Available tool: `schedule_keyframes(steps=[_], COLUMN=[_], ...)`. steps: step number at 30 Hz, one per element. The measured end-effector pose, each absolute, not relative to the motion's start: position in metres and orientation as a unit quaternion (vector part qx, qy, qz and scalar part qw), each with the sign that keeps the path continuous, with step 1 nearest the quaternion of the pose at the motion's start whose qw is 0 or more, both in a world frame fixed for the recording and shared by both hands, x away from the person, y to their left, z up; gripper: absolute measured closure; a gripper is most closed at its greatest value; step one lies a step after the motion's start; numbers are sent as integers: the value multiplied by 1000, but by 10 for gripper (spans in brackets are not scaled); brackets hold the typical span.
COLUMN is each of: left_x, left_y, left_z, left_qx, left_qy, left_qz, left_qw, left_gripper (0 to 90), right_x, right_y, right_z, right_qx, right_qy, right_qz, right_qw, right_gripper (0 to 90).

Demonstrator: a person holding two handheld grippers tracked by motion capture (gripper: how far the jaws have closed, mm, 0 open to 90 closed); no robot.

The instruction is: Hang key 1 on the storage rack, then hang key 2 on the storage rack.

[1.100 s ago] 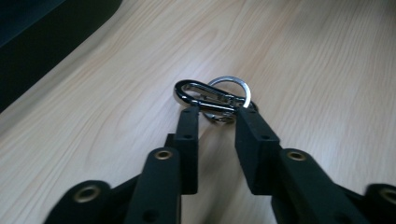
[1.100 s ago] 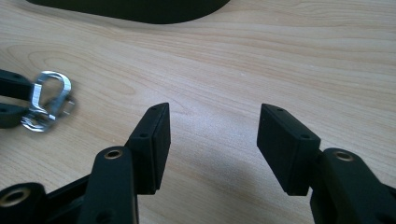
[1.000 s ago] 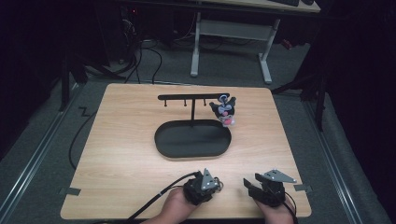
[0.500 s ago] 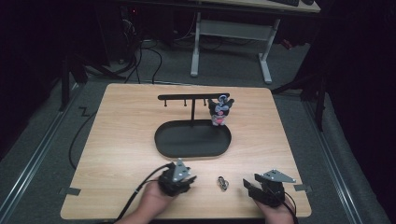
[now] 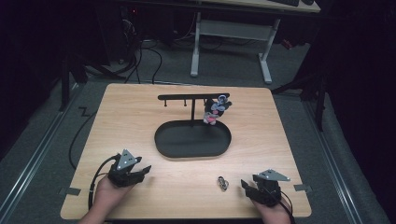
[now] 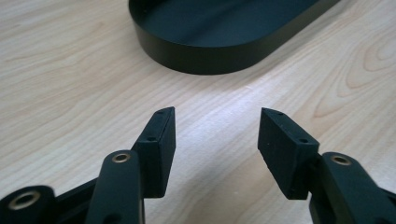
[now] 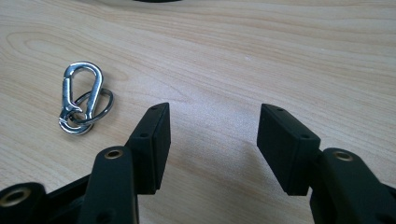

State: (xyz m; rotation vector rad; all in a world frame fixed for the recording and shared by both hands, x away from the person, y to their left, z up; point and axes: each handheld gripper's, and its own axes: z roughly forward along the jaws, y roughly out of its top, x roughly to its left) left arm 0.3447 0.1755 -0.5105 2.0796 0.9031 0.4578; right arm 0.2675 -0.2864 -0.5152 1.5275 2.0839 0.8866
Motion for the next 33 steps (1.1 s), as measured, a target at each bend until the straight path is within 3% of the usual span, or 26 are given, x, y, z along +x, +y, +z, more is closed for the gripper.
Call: schedule_keyframes(steps=[33], left_x=[341], left_y=[175], left_z=[-510], left_qx=[828], left_qy=[323], left_qz=[168], left_qw=[426], left_gripper=[423], right_x=[306], right_y=[-234], right_z=[-482], right_qx=[491], right_qy=[851], right_qz=[137], right_qw=[125], right_gripper=[425])
